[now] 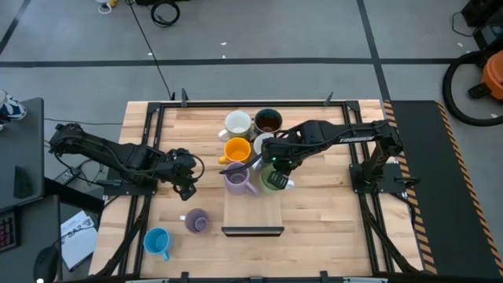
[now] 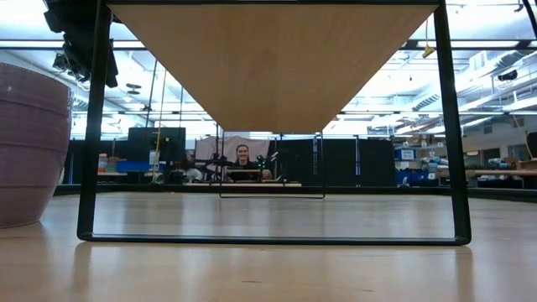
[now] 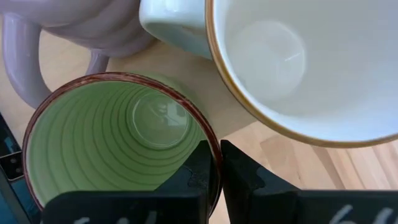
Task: Place coffee mugs
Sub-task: Put the light green mug on the shelf
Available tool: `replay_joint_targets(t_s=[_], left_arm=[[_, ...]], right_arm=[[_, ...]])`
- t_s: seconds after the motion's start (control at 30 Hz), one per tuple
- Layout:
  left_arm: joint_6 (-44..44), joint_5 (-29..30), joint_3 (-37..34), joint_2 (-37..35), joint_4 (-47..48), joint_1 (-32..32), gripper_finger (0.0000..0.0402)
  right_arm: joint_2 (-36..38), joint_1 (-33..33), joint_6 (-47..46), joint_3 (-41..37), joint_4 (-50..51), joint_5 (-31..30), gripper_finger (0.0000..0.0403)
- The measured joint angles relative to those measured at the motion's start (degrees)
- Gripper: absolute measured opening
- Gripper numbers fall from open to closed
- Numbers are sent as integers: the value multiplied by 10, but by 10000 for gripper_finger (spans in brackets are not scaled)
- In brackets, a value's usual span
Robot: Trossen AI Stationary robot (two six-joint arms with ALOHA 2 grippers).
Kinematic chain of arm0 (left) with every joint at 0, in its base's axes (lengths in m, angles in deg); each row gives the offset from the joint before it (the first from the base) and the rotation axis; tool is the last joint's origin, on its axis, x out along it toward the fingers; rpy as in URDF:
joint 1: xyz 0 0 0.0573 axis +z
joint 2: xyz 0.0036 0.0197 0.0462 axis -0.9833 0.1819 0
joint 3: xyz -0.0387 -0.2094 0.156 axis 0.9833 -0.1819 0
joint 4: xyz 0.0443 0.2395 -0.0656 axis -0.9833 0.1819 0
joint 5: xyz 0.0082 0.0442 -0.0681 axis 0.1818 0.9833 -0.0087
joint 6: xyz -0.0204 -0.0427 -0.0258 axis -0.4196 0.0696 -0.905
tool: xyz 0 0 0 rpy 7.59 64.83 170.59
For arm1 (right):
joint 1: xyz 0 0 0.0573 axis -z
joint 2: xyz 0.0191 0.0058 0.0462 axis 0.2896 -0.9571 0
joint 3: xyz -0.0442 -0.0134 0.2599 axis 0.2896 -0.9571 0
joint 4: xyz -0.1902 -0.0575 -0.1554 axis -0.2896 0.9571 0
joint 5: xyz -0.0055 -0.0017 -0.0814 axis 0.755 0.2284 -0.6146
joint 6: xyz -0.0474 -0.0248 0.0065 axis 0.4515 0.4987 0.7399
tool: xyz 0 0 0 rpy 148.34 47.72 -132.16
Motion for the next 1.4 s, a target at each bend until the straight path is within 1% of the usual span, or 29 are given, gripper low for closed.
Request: replay_joint_targets(t_s=[0.2,0.47,1.03,1.4], left_arm=[[0,0,0,0,-1,0,167],[0,0,0,0,-1,0,167],[0,0,0,0,-1,0,167],[0,0,0,0,-1,0,167]], right_arm=[[0,0,0,0,-4,-5,32],[0,0,0,0,-20,-9,48],[0,0,-1,0,-22,-8,52],[0,0,-1,0,-24,-5,95]])
